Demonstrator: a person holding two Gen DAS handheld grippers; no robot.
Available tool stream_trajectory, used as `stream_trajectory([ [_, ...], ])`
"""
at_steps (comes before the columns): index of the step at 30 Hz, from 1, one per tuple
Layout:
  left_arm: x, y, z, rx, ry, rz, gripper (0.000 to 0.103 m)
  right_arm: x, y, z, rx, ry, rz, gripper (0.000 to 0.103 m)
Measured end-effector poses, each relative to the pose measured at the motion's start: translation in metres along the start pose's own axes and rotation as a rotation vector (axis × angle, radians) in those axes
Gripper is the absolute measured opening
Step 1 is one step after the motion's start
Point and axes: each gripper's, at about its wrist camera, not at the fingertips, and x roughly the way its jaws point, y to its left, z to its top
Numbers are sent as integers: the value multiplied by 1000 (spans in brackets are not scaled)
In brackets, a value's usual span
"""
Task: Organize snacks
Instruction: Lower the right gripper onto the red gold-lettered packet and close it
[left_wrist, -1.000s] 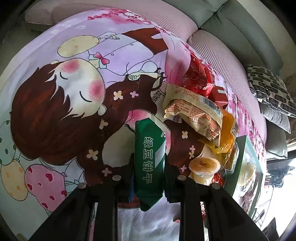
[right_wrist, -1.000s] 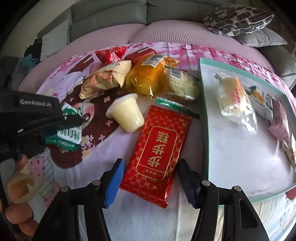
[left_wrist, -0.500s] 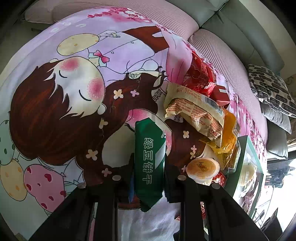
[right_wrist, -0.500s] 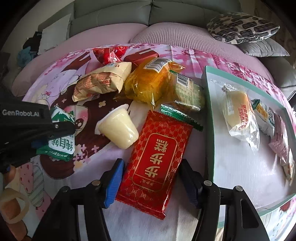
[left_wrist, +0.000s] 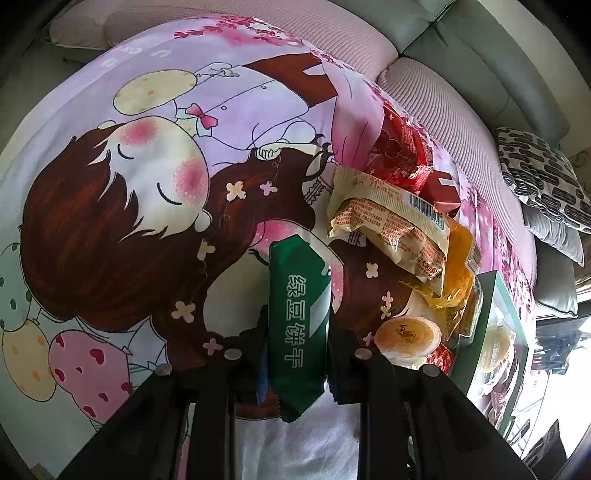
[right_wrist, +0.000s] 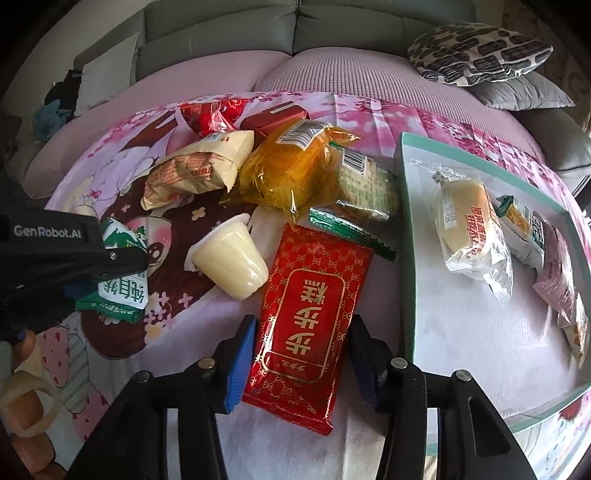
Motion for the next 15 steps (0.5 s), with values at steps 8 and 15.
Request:
stream_trajectory([
  [8, -15, 0, 3, -13, -43, -6, 25, -14, -13, 1, 35, -23, 38, 48],
  [15, -36, -7, 5, 5, -110, -18, 25, -31, -21, 2, 50, -57, 58, 45],
])
